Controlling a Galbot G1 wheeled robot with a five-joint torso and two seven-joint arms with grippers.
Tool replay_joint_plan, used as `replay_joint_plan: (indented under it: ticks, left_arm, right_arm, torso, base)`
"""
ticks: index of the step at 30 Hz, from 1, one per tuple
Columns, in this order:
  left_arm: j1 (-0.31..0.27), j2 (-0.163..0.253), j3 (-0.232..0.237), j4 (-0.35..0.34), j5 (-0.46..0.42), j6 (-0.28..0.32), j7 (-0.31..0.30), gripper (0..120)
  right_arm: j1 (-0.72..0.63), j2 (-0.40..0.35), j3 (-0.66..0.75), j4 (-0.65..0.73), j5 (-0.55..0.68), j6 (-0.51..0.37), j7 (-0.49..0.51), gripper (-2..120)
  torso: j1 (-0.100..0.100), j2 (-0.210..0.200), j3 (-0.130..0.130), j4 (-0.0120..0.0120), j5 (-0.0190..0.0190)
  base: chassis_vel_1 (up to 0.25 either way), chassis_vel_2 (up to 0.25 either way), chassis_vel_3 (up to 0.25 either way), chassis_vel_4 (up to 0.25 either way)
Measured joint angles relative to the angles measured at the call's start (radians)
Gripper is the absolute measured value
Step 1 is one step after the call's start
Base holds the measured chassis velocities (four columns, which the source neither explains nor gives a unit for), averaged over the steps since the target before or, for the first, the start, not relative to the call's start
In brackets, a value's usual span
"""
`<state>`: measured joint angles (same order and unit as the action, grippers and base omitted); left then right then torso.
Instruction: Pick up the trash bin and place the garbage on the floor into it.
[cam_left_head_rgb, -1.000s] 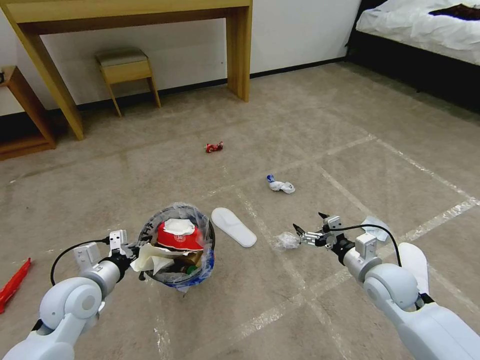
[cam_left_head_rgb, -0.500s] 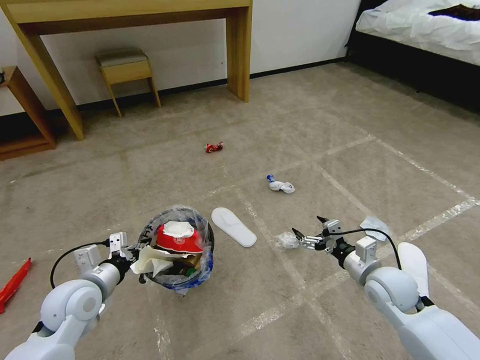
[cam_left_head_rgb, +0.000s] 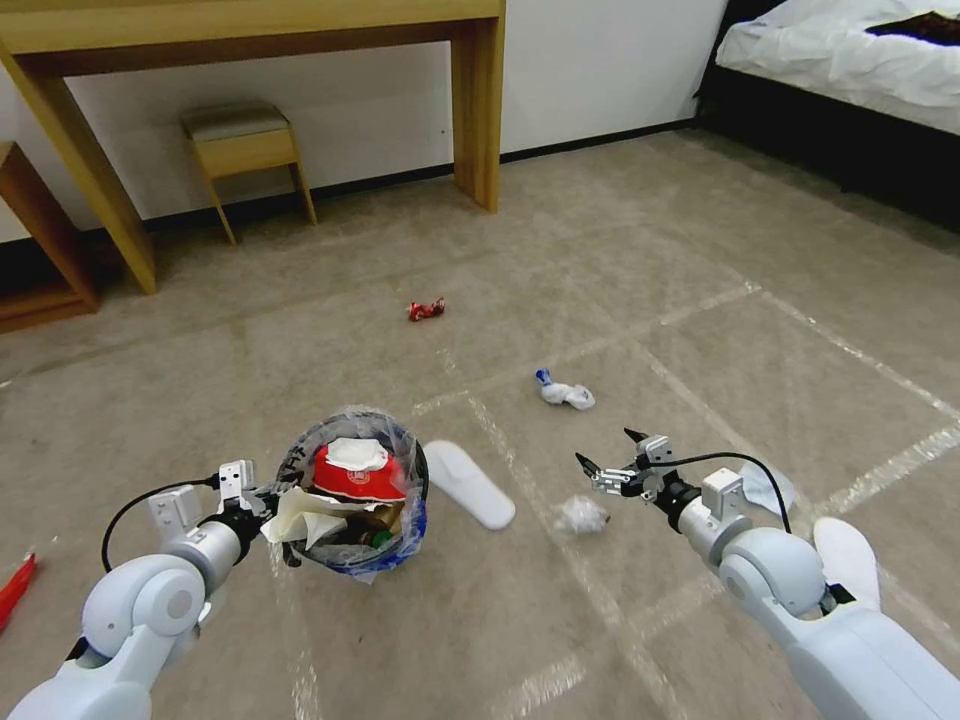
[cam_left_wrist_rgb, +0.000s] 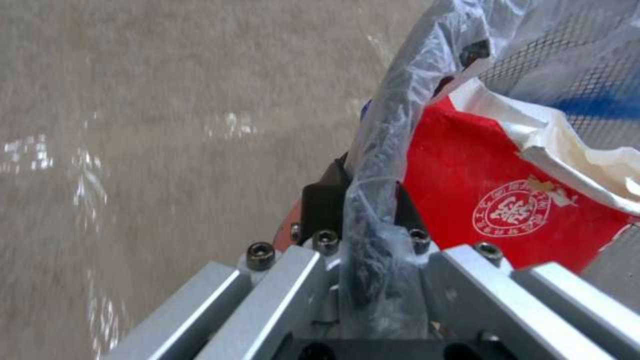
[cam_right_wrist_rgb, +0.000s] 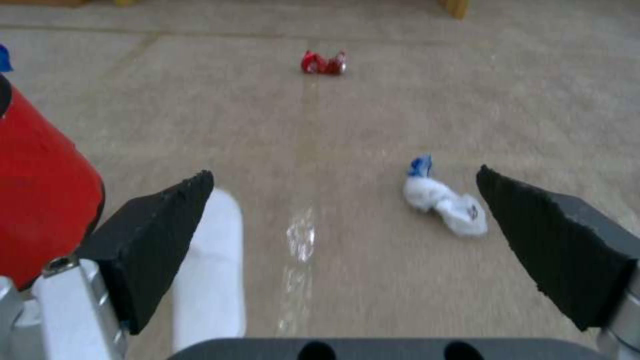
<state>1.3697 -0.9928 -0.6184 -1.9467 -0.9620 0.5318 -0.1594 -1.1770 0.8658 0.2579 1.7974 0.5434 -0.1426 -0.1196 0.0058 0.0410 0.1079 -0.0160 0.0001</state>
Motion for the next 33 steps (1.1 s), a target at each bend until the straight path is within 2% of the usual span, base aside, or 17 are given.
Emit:
replay_joint_plan:
  ticks: [6,8,10,12,13,15,17,18,19,21,23,24,25,26,27,28,33]
  left_arm:
    - [-0.003,0.010,-0.005,0.009,0.002,0.005,0.000,1]
    - [0.000,0.031,-0.016,0.015,0.014,0.029,-0.002,1]
    - [0.000,0.036,-0.017,0.015,0.015,0.033,-0.002,1]
    - [-0.003,0.056,-0.023,0.021,0.017,0.048,0.000,1]
    - [-0.003,0.056,-0.023,0.021,0.017,0.048,0.000,1]
    - [-0.023,0.074,-0.020,0.031,0.015,0.057,0.009,1]
    - [-0.032,0.081,-0.015,0.034,0.013,0.059,0.013,1]
    - [-0.042,0.088,-0.010,0.037,0.012,0.060,0.019,1]
    - [-0.042,0.088,-0.010,0.037,0.012,0.060,0.019,1]
    - [-0.064,0.097,-0.004,0.043,0.006,0.061,0.032,1]
    - [-0.068,0.097,-0.004,0.046,0.005,0.061,0.033,1]
    - [-0.079,0.097,-0.005,0.054,0.000,0.061,0.039,1]
    - [-0.084,0.097,-0.009,0.059,-0.005,0.061,0.041,1]
    - [-0.084,0.097,-0.009,0.059,-0.005,0.061,0.041,1]
    - [-0.088,0.097,-0.016,0.065,-0.011,0.061,0.046,1]
    - [-0.089,0.096,-0.021,0.067,-0.013,0.060,0.049,1]
    - [-0.091,0.092,-0.032,0.070,-0.017,0.058,0.052,1]
  right_arm:
    - [0.011,-0.018,-0.003,-0.008,-0.014,-0.006,0.009,100]
    - [0.052,-0.097,-0.022,-0.015,-0.043,-0.048,-0.015,100]
    - [0.062,-0.116,-0.026,-0.016,-0.048,-0.056,-0.024,100]
    - [0.132,-0.233,-0.087,-0.032,-0.066,-0.103,-0.091,100]
    - [0.132,-0.233,-0.087,-0.032,-0.066,-0.103,-0.091,100]
    - [0.266,-0.344,-0.207,-0.069,-0.062,-0.150,-0.177,100]
    - [0.312,-0.368,-0.256,-0.080,-0.048,-0.171,-0.201,100]
    - [0.380,-0.391,-0.328,-0.099,-0.020,-0.198,-0.228,100]
    - [0.380,-0.391,-0.328,-0.099,-0.020,-0.198,-0.228,100]
    - [0.547,-0.401,-0.527,-0.140,0.050,-0.253,-0.262,100]
    - [0.576,-0.397,-0.567,-0.150,0.062,-0.262,-0.266,100]
    - [0.666,-0.376,-0.697,-0.178,0.097,-0.293,-0.280,100]
    - [0.739,-0.356,-0.805,-0.203,0.135,-0.317,-0.285,100]
    - [0.739,-0.356,-0.805,-0.203,0.135,-0.317,-0.285,100]
    - [0.835,-0.323,-0.951,-0.234,0.197,-0.355,-0.286,100]
    - [0.902,-0.299,-1.035,-0.253,0.240,-0.375,-0.280,100]
    - [0.995,-0.240,-1.162,-0.298,0.287,-0.405,-0.269,100]
  torso:
    - [0.000,0.000,0.000,-0.0006,0.0001]
    - [-0.001,0.000,0.000,-0.0003,0.0003]
    - [-0.001,0.000,0.000,-0.0002,0.0001]
    - [-0.001,0.000,-0.001,-0.0003,-0.0002]
    - [-0.001,0.000,-0.001,-0.0003,-0.0002]
    - [-0.001,0.000,0.000,-0.0002,-0.0006]
    - [-0.001,0.000,0.000,0.0000,-0.0004]
    - [-0.001,0.000,0.000,-0.0012,0.0000]
    - [-0.001,0.000,0.000,-0.0012,0.0000]
    - [-0.001,0.000,0.000,-0.0003,-0.0009]
    - [-0.001,0.000,0.000,-0.0007,-0.0007]
    - [-0.001,0.000,0.000,-0.0001,0.0006]
    - [0.000,0.000,0.000,-0.0002,0.0002]
    - [0.000,0.000,0.000,-0.0002,0.0002]
    - [0.000,0.000,0.000,-0.0007,0.0001]
    - [0.000,0.000,0.000,-0.0004,0.0007]
    - [0.000,0.000,0.000,0.0000,-0.0017]
  base:
    - [-0.080,0.053,0.045,-0.058]
    - [0.015,-0.021,-0.026,0.029]
    - [0.029,-0.027,-0.053,0.058]
    - [0.000,0.000,0.000,0.000]
    - [0.000,0.000,0.000,0.000]
    - [0.000,0.000,0.000,0.000]
    - [0.000,0.000,0.000,0.000]
    - [0.000,0.000,0.000,0.000]
    - [0.000,0.000,0.000,0.000]
    - [0.000,0.000,0.000,0.000]
    - [0.000,0.000,0.000,0.000]
    - [0.000,0.000,0.000,0.000]
    - [0.000,0.000,0.000,0.000]
    - [0.000,0.000,0.000,0.000]
    - [0.000,0.000,0.000,0.000]
    - [0.000,0.000,0.000,0.000]
    - [0.000,0.000,0.000,0.000]
